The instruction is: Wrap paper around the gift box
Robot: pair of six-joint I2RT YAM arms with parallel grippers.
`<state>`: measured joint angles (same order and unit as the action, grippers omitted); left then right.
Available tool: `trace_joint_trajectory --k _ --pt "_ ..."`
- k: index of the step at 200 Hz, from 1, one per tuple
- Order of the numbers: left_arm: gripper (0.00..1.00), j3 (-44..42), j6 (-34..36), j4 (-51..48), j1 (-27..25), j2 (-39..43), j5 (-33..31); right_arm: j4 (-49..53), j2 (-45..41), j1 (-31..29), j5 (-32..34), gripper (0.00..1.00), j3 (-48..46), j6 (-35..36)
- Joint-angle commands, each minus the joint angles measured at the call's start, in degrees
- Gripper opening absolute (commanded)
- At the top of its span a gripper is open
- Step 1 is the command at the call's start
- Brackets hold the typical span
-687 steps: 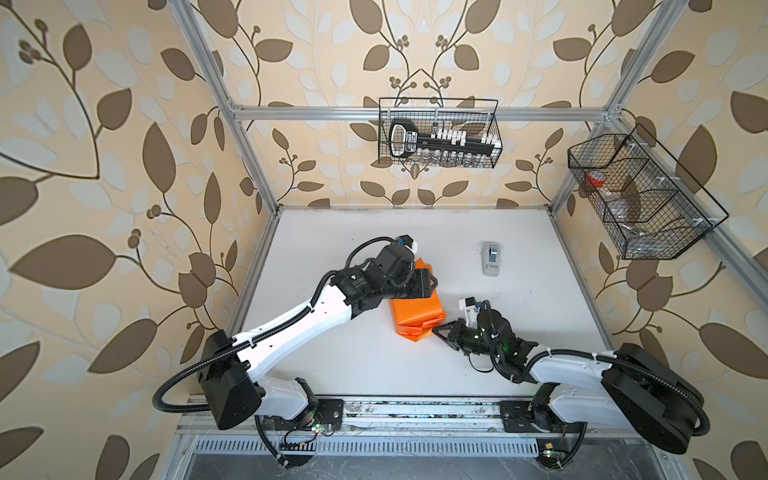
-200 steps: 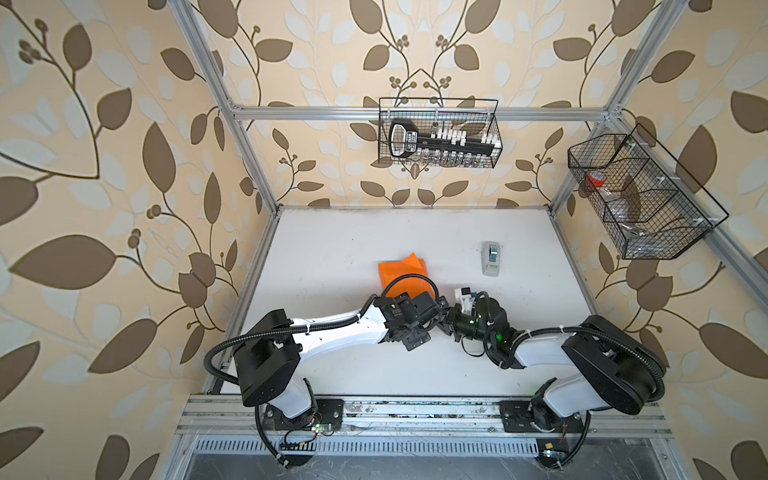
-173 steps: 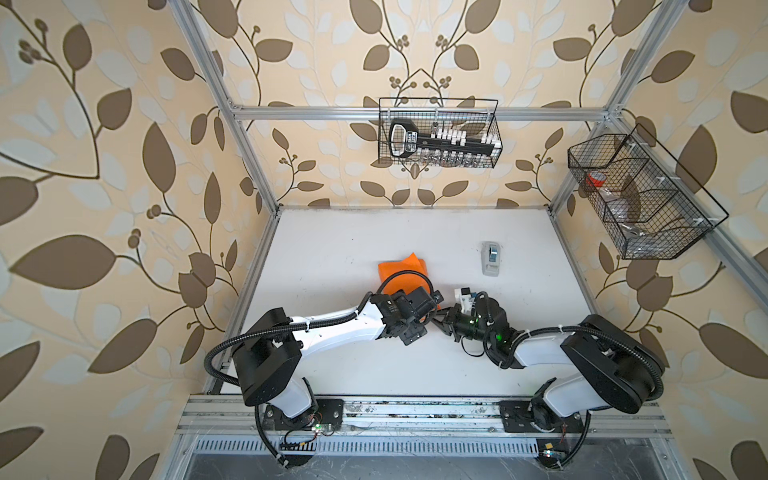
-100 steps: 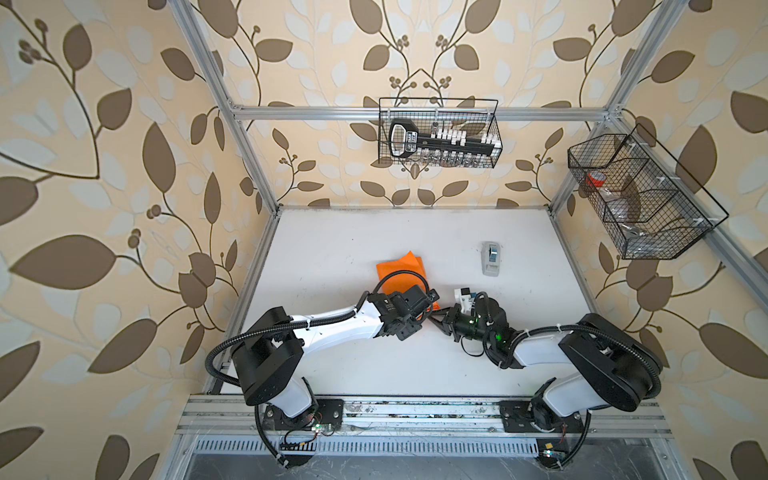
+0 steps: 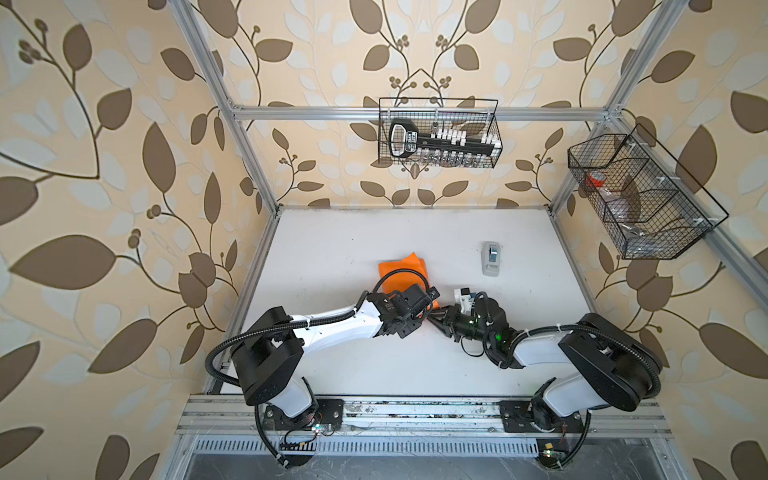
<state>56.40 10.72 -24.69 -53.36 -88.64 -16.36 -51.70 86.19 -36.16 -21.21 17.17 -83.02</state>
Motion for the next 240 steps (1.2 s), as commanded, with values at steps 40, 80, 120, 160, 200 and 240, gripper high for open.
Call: trace_joint_trajectory --k 40,80,120,160,200,240 --pt "0.53 0.4 -1.8 -0.6 1.2 -0.6 2.0 22.2 -19.4 4.0 6.6 0.57 0.7 10.5" --pt "0.53 0.7 -2.0 -0.9 1.5 -1.1 1.8 41.4 -30.9 15.6 8.8 0.52 4.3 22.6" --pt "0.51 1.0 -2.8 -1.0 1.9 -1.4 2.2 41.6 -25.4 34.1 -2.6 0.50 7.6 27.4" --pt "0.50 1.2 -3.5 -1.3 2.3 -1.8 2.4 42.6 -16.4 42.8 -4.2 0.51 14.7 32.9" --pt "0.48 1.8 -3.9 -1.4 2.3 -2.7 2.7 43.8 -8.0 46.5 -2.1 0.40 22.0 36.5" --pt "0.48 1.7 -4.4 -0.9 2.3 -2.7 3.4 46.5 1.6 46.6 -3.2 0.36 31.3 41.8"
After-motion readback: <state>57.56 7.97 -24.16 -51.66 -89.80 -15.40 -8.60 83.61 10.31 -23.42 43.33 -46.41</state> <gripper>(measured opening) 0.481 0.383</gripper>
